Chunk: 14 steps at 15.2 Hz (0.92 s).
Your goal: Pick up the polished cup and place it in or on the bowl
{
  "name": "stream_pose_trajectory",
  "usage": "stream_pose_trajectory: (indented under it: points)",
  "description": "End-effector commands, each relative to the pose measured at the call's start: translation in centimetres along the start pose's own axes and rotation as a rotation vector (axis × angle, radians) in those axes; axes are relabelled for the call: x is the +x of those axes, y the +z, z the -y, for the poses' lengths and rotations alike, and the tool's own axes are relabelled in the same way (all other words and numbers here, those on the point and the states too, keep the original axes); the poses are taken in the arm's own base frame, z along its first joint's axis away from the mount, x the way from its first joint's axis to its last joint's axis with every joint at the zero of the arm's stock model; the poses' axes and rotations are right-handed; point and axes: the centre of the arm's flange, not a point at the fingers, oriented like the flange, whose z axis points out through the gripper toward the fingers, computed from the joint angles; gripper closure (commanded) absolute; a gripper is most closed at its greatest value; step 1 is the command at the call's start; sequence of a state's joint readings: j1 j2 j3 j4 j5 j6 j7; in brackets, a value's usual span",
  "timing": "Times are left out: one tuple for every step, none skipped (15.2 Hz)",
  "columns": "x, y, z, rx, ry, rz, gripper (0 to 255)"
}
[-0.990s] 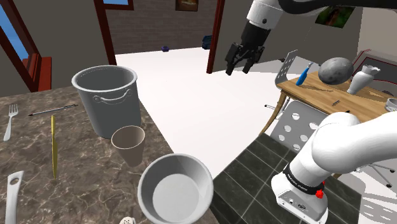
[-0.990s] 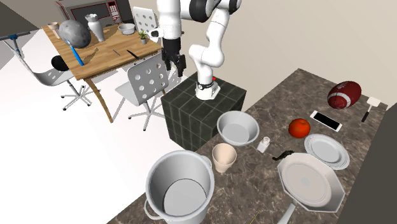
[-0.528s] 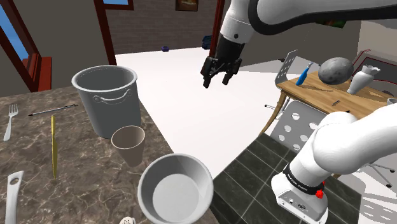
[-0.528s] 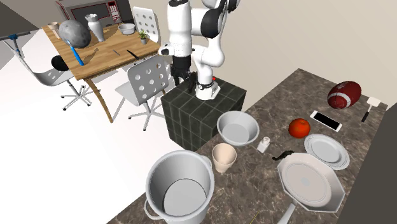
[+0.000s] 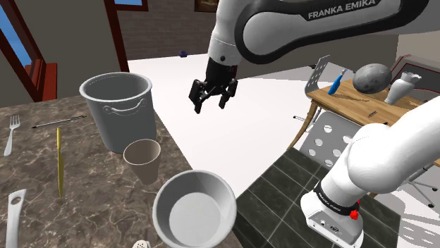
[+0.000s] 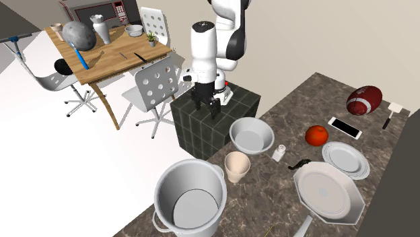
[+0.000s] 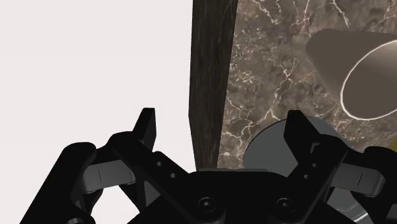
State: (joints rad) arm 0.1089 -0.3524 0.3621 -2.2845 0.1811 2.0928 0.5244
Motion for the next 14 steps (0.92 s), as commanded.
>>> stream_pose_trajectory:
  points:
    - [0.2, 1.4, 2.4, 0.003, -0.001, 0.002, 0]
    - [0.3, 2.1, 3.5, 0.004, -0.002, 0.003, 0]
    - [0.5, 2.8, 4.6, 0.004, -0.004, 0.004, 0]
    - [0.6, 3.5, 5.7, 0.005, -0.005, 0.006, 0]
    - [0.7, 4.2, 6.8, 0.006, -0.006, 0.007, 0]
    - [0.9, 4.9, 8.0, 0.006, -0.007, 0.008, 0]
    - [1.0, 5.5, 9.1, 0.007, -0.008, 0.009, 0]
    - [1.2, 6.2, 10.2, 0.008, -0.009, 0.01, 0]
    - [1.3, 6.9, 11.3, 0.009, -0.01, 0.011, 0]
    - [1.4, 7.6, 12.4, 0.009, -0.012, 0.013, 0]
    - [1.6, 8.2, 13.5, 0.01, -0.013, 0.014, 0]
    - [1.7, 8.9, 14.6, 0.011, -0.014, 0.015, 0]
    - [1.7, 9.1, 15.0, 0.011, -0.014, 0.015, 0]
    - [1.7, 9.7, 15.0, 0.011, -0.014, 0.015, 0]
